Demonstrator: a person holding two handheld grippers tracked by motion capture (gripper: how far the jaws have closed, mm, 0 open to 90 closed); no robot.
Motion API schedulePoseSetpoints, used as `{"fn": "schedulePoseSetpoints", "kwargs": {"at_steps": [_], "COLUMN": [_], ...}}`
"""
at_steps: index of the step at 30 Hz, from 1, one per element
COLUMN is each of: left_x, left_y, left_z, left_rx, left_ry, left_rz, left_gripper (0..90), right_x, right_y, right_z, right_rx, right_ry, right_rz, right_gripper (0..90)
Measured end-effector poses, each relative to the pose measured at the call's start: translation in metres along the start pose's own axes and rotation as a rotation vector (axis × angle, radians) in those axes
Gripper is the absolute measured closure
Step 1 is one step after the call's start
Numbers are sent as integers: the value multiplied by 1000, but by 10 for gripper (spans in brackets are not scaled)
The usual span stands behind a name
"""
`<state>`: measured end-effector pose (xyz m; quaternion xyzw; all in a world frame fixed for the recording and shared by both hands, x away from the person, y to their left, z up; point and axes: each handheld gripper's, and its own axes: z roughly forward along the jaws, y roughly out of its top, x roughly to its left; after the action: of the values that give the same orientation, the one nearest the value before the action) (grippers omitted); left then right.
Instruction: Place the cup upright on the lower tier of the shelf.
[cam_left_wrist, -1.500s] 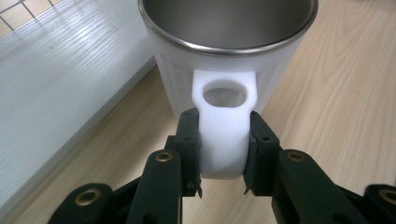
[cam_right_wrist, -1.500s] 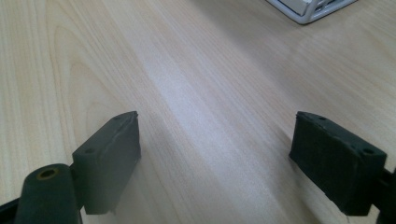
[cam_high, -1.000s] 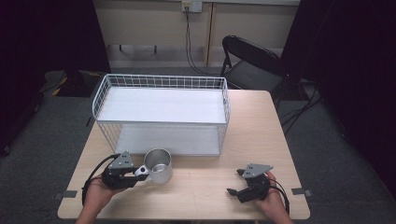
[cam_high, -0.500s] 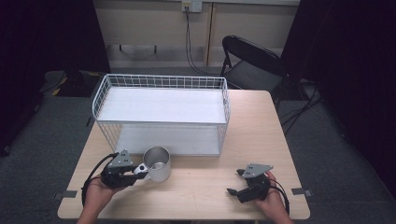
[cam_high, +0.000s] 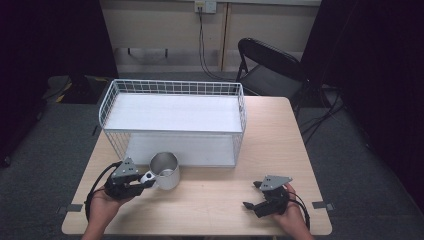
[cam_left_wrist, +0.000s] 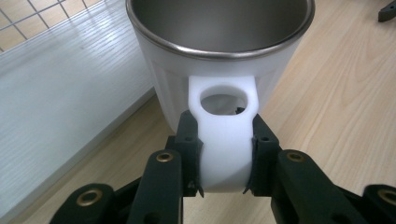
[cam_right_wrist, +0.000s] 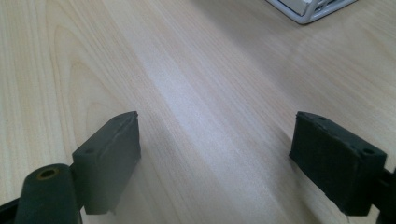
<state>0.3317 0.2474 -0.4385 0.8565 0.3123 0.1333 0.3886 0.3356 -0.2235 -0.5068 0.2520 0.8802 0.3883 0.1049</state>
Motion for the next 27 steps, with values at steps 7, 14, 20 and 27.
{"fn": "schedulePoseSetpoints", "kwargs": {"at_steps": [7, 14, 20, 27], "left_x": [1, 4, 7, 10], "left_y": [3, 7, 9, 12], "left_z": [-2, -2, -2, -4], "left_rx": [-3, -8, -14, -17], "left_ry": [13, 34, 45, 69], "left_rz": [-14, -28, -43, -52], "left_gripper": [717, 717, 717, 717], "right_x": [0, 0, 0, 0], "right_y": [0, 0, 0, 0], "right_z": [0, 0, 0, 0], "right_rx": [0, -1, 0, -1], "right_ry": [0, 2, 1, 2], "right_rz": [0, 1, 0, 1], "right_gripper": [152, 146, 146, 145]}}
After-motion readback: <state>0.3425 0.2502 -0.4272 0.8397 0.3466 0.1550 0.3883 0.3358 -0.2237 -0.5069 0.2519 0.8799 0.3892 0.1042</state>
